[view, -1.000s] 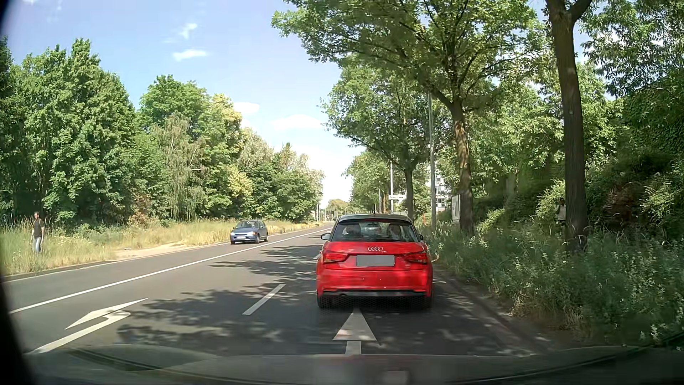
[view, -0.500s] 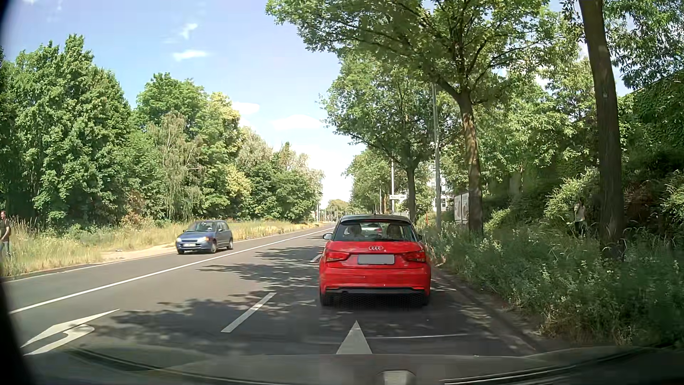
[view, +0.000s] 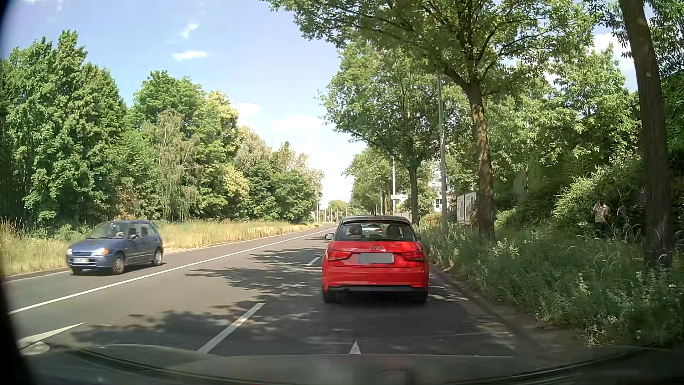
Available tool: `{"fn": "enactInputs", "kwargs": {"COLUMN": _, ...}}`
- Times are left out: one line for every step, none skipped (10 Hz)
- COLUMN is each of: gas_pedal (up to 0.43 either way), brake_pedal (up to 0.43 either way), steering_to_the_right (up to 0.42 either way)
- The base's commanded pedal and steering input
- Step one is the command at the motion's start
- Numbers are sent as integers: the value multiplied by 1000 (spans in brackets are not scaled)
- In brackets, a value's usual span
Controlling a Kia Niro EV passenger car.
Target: Follow the waypoints while adhering to traffic rules and regulations
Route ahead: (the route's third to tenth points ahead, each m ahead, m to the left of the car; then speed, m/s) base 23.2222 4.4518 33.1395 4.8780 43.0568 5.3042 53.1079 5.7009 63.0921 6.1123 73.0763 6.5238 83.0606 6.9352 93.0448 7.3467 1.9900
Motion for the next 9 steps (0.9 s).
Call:
{"fn": "enactInputs", "kwargs": {"gas_pedal": 0, "brake_pedal": 37, "steering_to_the_right": 0}}
{"fn": "enactInputs", "kwargs": {"gas_pedal": 0, "brake_pedal": 30, "steering_to_the_right": 1}}
{"fn": "enactInputs", "kwargs": {"gas_pedal": 0, "brake_pedal": 30, "steering_to_the_right": 1}}
{"fn": "enactInputs", "kwargs": {"gas_pedal": 0, "brake_pedal": 30, "steering_to_the_right": 1}}
{"fn": "enactInputs", "kwargs": {"gas_pedal": 0, "brake_pedal": 30, "steering_to_the_right": 1}}
{"fn": "enactInputs", "kwargs": {"gas_pedal": 8, "brake_pedal": 30, "steering_to_the_right": 1}}
{"fn": "enactInputs", "kwargs": {"gas_pedal": 8, "brake_pedal": 30, "steering_to_the_right": 1}}
{"fn": "enactInputs", "kwargs": {"gas_pedal": 28, "brake_pedal": 30, "steering_to_the_right": 1}}
{"fn": "enactInputs", "kwargs": {"gas_pedal": 28, "brake_pedal": 30, "steering_to_the_right": 1}}
